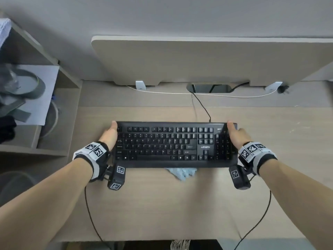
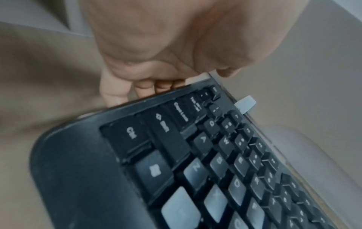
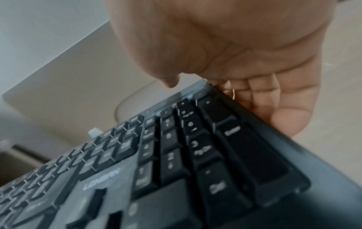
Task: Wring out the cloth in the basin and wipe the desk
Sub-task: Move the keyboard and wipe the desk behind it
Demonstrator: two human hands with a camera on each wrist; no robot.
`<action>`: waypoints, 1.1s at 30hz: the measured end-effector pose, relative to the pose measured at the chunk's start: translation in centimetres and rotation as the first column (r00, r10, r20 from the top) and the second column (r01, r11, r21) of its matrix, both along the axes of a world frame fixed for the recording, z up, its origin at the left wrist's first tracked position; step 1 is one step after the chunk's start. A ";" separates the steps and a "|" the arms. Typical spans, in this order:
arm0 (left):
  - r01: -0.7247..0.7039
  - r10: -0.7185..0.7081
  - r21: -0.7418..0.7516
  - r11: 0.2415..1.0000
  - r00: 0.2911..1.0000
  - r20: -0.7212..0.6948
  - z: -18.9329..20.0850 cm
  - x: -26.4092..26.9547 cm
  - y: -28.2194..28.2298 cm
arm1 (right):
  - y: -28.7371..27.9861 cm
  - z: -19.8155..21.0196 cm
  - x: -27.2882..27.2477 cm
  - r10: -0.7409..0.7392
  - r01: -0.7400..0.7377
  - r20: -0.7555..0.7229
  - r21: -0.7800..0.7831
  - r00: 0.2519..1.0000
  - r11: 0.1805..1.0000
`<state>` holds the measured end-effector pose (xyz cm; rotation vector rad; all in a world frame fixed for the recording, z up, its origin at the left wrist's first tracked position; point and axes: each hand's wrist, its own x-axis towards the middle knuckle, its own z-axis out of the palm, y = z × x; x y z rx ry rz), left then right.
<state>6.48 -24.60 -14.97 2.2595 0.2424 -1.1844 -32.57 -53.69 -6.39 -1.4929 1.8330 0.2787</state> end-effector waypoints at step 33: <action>0.474 -0.536 0.458 0.752 0.844 0.007 3.8 -14.2 6.8 | 6.8 -1.4 -7.2 0.362 -0.336 -0.287 0.139 0.887 0.932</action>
